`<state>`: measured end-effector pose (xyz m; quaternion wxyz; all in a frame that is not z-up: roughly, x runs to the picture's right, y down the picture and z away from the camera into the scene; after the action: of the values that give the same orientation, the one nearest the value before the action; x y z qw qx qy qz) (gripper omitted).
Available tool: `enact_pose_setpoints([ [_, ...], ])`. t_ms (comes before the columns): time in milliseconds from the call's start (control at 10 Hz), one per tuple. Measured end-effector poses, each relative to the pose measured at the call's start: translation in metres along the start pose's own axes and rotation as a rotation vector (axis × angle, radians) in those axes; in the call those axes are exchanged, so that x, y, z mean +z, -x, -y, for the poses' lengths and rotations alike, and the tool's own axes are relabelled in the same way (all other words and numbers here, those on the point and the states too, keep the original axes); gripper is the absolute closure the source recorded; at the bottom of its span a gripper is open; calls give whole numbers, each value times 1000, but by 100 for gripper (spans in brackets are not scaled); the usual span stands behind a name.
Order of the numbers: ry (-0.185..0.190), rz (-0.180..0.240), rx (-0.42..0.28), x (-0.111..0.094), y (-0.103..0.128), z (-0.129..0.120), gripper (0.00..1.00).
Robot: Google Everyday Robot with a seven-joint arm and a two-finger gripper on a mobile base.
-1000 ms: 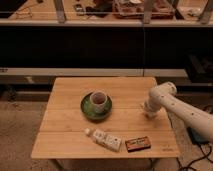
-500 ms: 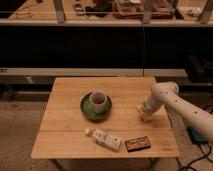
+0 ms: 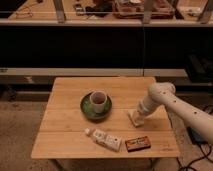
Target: Wipe the white sponge on the table
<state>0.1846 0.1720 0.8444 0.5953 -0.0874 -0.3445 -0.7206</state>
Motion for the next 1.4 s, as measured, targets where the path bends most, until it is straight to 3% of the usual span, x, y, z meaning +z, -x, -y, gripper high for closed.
enact_pose_setpoints([
  [400,55,14,-18,-7,30,3,100],
  [800,147,1,94,-24,54,-56,100],
  [1000,168,-23,190,-22,40,-89,100],
  [1300,207,-69,237,-20,0,-108,100],
  [1400,216,-94,232,-18,-25,-104,100],
])
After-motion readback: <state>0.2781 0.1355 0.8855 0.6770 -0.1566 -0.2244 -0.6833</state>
